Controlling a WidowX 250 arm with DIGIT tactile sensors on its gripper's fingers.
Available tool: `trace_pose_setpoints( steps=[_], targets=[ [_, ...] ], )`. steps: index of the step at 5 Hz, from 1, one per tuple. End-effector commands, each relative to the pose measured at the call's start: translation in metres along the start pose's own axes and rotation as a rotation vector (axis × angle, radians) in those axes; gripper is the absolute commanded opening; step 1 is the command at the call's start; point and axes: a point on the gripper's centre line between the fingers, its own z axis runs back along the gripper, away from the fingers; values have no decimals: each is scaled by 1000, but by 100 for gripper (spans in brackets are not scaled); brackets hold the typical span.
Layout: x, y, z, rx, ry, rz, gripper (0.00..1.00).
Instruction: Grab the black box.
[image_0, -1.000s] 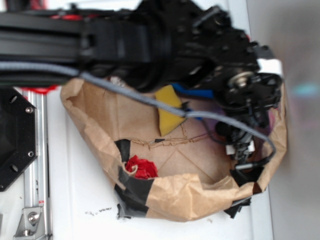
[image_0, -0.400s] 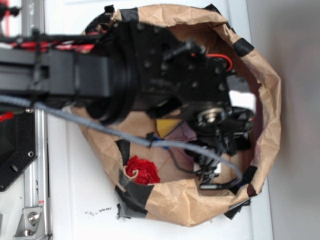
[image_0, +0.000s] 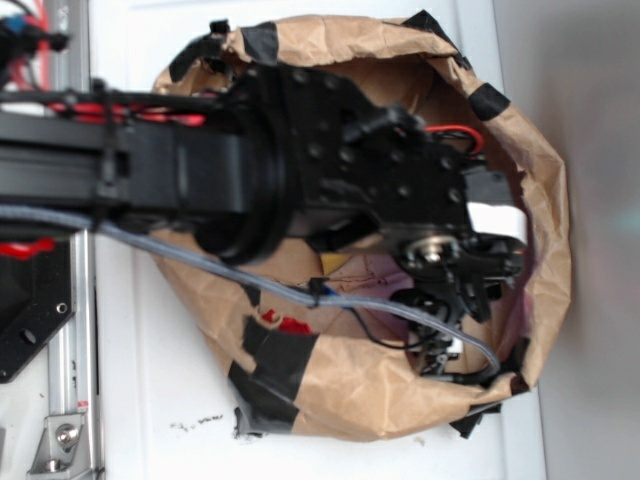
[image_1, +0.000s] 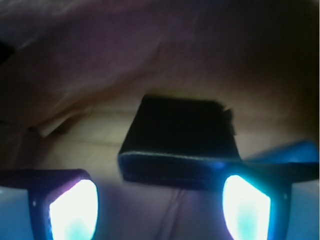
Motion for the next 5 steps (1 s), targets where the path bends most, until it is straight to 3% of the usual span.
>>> trace_pose_setpoints(
  steps=[1, 3, 4, 5],
  targets=[
    [22, 1, -10, 115, 2, -72, 100],
    [2, 33, -18, 163, 89, -40, 100],
    [-22, 32, 4, 124, 101, -20, 100],
    [-42, 25, 11, 89, 99, -41, 0]
  ],
)
